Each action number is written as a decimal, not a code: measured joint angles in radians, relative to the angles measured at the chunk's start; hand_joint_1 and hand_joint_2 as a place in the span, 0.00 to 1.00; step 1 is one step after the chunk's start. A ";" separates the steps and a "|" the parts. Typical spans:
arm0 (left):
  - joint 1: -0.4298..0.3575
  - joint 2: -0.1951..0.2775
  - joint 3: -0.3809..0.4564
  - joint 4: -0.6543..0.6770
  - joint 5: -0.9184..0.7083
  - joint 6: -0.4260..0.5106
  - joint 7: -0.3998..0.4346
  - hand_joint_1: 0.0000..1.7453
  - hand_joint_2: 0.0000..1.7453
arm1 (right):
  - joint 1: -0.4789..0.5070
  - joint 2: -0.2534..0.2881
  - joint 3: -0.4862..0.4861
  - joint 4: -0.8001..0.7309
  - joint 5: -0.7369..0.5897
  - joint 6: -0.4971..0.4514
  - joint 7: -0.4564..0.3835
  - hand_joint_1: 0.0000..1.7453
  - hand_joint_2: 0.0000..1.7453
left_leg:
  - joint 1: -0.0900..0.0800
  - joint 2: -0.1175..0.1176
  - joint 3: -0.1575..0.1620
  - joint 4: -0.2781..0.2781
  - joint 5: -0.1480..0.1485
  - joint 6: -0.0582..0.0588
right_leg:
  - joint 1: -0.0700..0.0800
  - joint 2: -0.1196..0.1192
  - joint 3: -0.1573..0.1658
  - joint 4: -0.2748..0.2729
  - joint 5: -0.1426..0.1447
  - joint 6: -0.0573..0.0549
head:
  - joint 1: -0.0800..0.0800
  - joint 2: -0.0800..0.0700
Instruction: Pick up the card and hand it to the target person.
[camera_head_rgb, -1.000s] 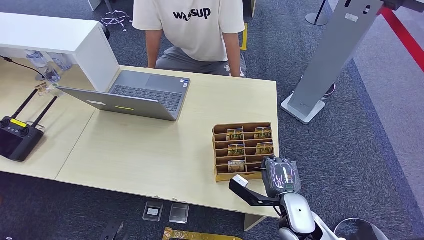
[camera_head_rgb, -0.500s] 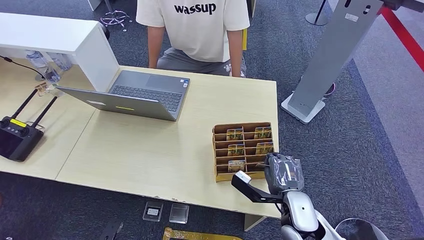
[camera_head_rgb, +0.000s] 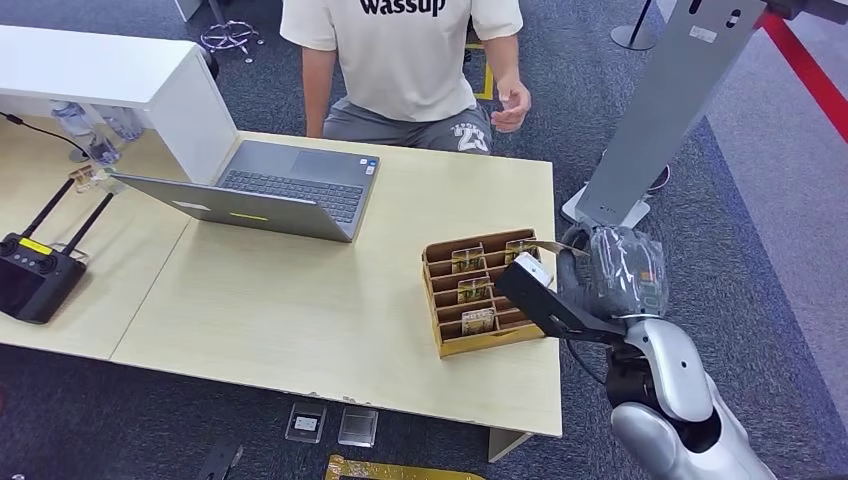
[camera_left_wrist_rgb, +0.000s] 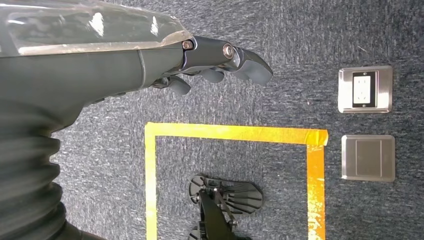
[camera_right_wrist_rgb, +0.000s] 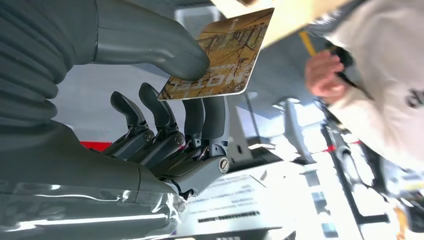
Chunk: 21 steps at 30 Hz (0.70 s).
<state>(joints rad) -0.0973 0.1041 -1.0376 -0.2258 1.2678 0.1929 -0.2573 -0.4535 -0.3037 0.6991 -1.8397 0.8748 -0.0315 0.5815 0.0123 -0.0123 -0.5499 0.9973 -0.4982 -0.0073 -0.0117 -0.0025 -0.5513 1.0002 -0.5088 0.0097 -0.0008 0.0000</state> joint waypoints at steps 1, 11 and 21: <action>-0.002 0.000 0.000 0.000 -0.002 0.001 0.001 0.00 1.00 | -0.006 0.002 0.002 -0.008 -0.007 -0.007 -0.014 0.88 1.00 | 0.000 0.000 0.000 0.000 0.000 0.000 | 0.000 0.000 0.000 0.000 0.000 0.000 | 0.000 0.000; -0.034 0.000 -0.002 0.000 -0.037 0.006 0.037 0.00 1.00 | -0.054 0.074 0.052 0.075 0.021 -0.222 -0.214 0.88 1.00 | 0.000 0.000 -0.001 0.000 0.000 0.000 | 0.000 -0.001 0.000 0.000 0.000 0.000 | 0.001 0.000; -0.050 -0.008 -0.007 0.000 -0.051 -0.013 0.075 0.00 1.00 | -0.097 0.151 0.089 0.295 0.143 -0.482 -0.383 0.88 1.00 | 0.000 0.000 -0.001 0.000 0.000 0.000 | 0.000 -0.001 0.000 0.001 0.000 0.000 | 0.001 0.000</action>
<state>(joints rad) -0.1476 0.0958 -1.0448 -0.2262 1.2165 0.1798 -0.1825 -0.5509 -0.1527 0.7880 -1.5451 1.0174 -0.5135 0.1988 0.0124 -0.0127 -0.5512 0.9972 -0.4981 -0.0074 -0.0117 -0.0030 -0.5515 1.0007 -0.5089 0.0097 -0.0002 0.0000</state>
